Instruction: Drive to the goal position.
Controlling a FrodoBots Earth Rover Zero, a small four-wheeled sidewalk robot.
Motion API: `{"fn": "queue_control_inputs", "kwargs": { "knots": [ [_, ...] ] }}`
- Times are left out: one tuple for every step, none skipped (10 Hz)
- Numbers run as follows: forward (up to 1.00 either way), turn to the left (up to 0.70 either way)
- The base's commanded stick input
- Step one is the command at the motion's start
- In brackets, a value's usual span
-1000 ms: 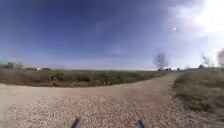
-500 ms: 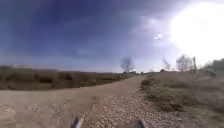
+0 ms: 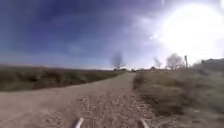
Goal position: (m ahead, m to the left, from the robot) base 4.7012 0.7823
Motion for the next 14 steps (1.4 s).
{"fn": "queue_control_inputs", "kwargs": {
  "knots": [
    [0.5, 0.0],
    [0.5, 0.0],
    [0.5, 0.0],
    [0.5, 0.0],
    [0.5, 0.0],
    [0.5, 0.0],
    [0.5, 0.0],
    [0.5, 0.0],
    [0.5, 0.0],
    [0.5, 0.0],
    [0.5, 0.0],
    [0.5, 0.0],
    [0.5, 0.0],
    [0.5, 0.0]
  ]
}}
